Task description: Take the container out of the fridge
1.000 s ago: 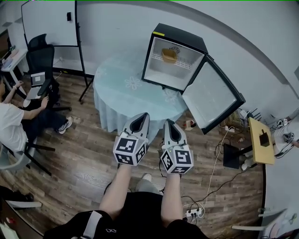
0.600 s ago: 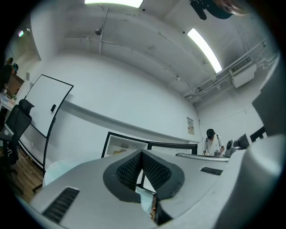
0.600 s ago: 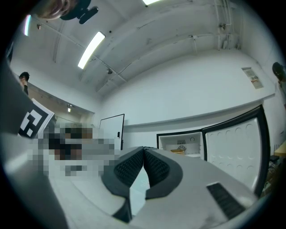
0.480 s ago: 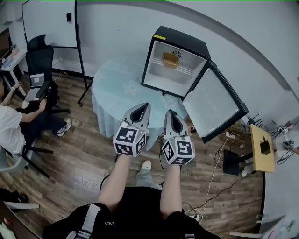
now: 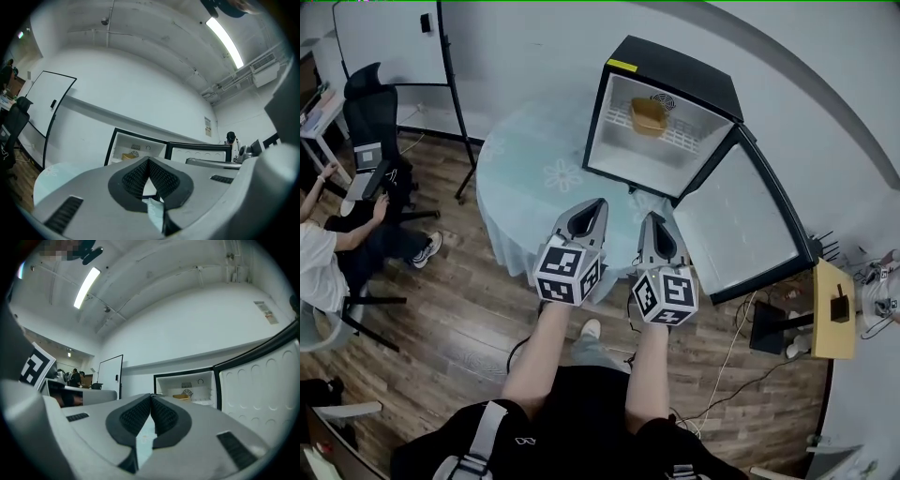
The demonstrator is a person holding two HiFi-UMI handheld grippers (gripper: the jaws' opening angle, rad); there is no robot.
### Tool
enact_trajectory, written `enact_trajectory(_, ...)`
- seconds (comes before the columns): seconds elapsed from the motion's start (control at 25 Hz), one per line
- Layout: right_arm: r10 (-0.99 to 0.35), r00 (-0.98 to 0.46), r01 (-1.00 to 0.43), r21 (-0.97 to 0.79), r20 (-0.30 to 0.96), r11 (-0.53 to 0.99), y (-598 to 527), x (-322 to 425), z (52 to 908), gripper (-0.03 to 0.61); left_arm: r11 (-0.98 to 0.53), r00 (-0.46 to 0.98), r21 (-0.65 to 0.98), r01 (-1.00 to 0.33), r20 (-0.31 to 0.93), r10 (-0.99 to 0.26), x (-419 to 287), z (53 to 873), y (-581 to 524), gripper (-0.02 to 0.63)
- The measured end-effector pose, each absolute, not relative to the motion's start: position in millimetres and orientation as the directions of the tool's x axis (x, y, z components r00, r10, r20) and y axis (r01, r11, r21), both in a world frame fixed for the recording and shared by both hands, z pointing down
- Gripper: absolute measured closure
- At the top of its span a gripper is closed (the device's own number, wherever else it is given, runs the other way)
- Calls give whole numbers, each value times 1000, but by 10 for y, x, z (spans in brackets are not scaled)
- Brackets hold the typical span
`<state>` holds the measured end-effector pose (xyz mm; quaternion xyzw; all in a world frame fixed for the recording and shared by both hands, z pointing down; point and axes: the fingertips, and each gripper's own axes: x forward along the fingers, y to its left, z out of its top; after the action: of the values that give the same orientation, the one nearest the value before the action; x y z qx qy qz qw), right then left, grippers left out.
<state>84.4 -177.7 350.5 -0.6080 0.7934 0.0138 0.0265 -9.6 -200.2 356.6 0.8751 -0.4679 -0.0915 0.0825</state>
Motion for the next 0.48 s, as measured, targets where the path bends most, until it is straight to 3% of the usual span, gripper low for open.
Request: enact_trajectory(0.48, -970, -230, -973, -14, 82, 229, -2898, 1624, 4028, 572, -502, 538, 311, -807, 39, -842, 620, 4142, -3169, 611)
